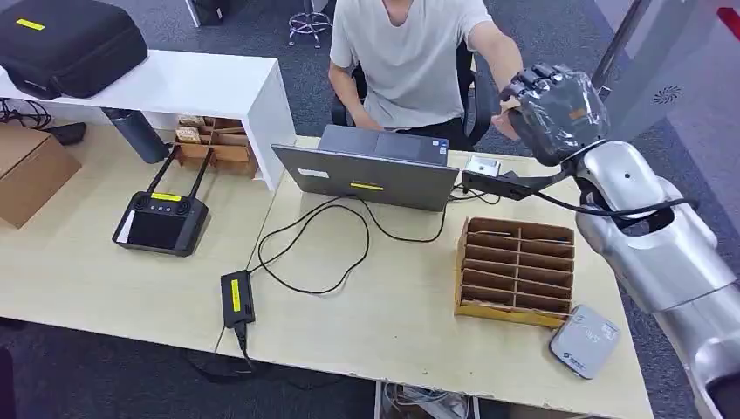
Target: Pass the card to the sensor for recognition and then transmit it.
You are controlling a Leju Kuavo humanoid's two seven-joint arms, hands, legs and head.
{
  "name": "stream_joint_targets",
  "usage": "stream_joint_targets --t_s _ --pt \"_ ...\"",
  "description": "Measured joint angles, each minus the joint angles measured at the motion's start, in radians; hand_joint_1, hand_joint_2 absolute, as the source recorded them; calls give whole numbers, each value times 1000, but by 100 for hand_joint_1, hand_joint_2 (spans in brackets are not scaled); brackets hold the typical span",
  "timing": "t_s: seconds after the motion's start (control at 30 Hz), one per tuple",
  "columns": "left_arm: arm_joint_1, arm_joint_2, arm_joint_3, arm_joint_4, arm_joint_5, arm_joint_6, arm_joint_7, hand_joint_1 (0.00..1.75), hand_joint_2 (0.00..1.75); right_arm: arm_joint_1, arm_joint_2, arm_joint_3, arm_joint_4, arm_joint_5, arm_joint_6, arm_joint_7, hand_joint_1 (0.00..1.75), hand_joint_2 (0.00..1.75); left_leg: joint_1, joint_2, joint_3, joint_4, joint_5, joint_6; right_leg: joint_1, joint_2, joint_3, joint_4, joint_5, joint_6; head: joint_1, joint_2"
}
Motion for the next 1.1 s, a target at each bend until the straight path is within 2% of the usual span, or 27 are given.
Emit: stream_joint_targets --t_s 0.17,0.3,0.43,0.6,0.77,0.9,1.03,1.1 --pt "2 0 7 0 4 1 0 0 175 0 0 0 0 -6 3 -6 175 175 0 0 0 0 0 0 0 0 0 0 0 0 0 0" --pt "6 3 19 0 -16 35 -69 0 175 1 0 -1 0 -20 3 -6 175 175 0 0 1 1 0 0 0 1 -1 0 0 0 -1 0" --pt "0 7 43 0 25 -19 -98 0 175 1 0 -2 0 -27 6 -15 175 175 0 0 0 0 0 0 0 0 -1 0 0 0 0 0" --pt "5 10 68 6 36 -29 -125 0 175 1 0 -1 7 -39 5 -15 175 175 0 0 0 1 0 0 0 0 0 0 0 0 0 0" --pt "12 10 82 8 34 0 -131 0 175 1 0 -1 10 -38 5 -13 175 175 -1 0 0 1 0 0 -1 1 -1 0 0 0 0 0" --pt "15 10 96 8 33 -2 -122 0 175 -4 0 5 19 -23 16 -5 175 175 -1 0 0 1 0 0 -1 1 -1 0 0 0 0 0" --pt "19 10 106 8 41 -3 -115 0 175 -33 -8 20 45 -1 61 17 175 175 -1 0 0 1 0 0 -1 0 -1 0 1 0 0 0" --pt "22 10 116 8 52 -2 -108 0 175 -51 -17 27 57 6 108 32 175 175 -1 0 0 1 0 0 -1 0 0 0 1 1 0 0"
